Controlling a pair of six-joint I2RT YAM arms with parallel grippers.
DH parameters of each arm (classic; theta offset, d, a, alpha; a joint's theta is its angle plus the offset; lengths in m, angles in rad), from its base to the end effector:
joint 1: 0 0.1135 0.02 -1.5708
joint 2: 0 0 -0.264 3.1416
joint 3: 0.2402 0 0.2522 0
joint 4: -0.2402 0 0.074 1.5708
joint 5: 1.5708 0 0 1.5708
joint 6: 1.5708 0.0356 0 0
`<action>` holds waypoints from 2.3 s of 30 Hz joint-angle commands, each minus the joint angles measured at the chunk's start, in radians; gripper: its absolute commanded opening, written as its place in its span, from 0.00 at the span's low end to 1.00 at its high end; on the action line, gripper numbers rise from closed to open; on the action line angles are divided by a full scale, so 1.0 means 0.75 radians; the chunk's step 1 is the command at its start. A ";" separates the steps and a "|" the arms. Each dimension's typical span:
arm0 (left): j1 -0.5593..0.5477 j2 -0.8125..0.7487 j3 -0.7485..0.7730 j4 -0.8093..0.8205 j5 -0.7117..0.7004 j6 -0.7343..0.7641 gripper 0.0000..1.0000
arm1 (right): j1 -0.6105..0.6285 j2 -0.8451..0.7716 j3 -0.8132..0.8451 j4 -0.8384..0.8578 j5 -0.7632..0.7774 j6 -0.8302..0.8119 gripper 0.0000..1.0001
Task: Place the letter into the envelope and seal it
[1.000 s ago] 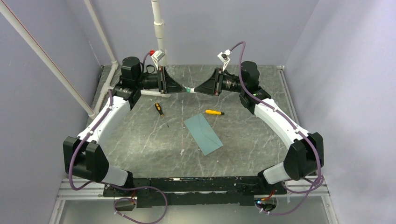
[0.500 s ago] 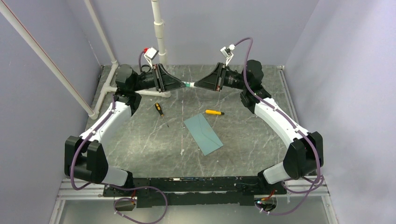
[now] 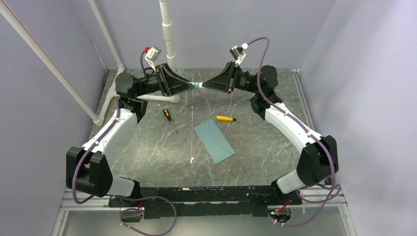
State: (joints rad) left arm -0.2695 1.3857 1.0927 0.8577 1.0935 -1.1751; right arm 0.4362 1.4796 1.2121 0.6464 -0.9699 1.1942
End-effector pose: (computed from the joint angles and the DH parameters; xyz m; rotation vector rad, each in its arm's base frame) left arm 0.2804 -0.1102 0.4080 0.5816 1.4437 -1.7308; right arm 0.2917 0.1684 0.4043 -0.4610 1.5943 1.8801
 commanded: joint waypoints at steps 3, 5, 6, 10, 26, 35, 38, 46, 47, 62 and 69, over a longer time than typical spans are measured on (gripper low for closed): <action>-0.064 -0.051 0.069 -0.165 -0.002 0.187 0.03 | 0.082 0.008 0.040 0.066 0.018 0.025 0.00; -0.081 -0.044 0.083 -0.209 0.023 0.235 0.02 | 0.096 0.003 0.045 0.042 0.033 0.002 0.00; -0.088 -0.040 0.091 -0.230 0.035 0.255 0.02 | 0.104 0.007 0.055 0.032 0.029 -0.002 0.00; -0.106 -0.029 0.118 -0.322 0.079 0.335 0.02 | 0.140 0.020 0.101 -0.018 0.003 -0.015 0.00; -0.195 0.046 0.157 -0.375 0.137 0.364 0.02 | 0.196 0.014 0.142 -0.119 -0.022 -0.029 0.00; -0.244 0.043 0.146 -0.459 0.110 0.426 0.03 | 0.192 0.010 0.116 -0.021 -0.003 0.018 0.00; -0.250 0.017 0.112 -0.457 0.082 0.428 0.02 | 0.188 0.007 0.122 -0.045 0.010 0.004 0.00; -0.205 -0.097 0.019 -0.375 -0.204 0.348 0.02 | 0.071 -0.073 0.058 -0.225 0.120 -0.042 0.00; -0.197 -0.102 -0.006 -0.303 -0.225 0.302 0.02 | 0.063 -0.074 0.081 -0.282 0.126 -0.071 0.04; -0.096 -0.090 -0.108 0.033 -0.257 0.053 0.02 | 0.004 -0.064 0.108 -0.397 0.055 -0.039 0.75; -0.076 -0.078 -0.095 0.030 -0.212 0.045 0.03 | -0.041 -0.088 0.066 -0.406 0.064 -0.046 0.60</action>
State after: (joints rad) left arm -0.3328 1.3308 1.0035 0.8284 0.9184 -1.1294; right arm 0.4175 1.4532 1.2621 0.3210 -0.9333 1.1687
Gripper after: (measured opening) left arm 0.255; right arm 0.644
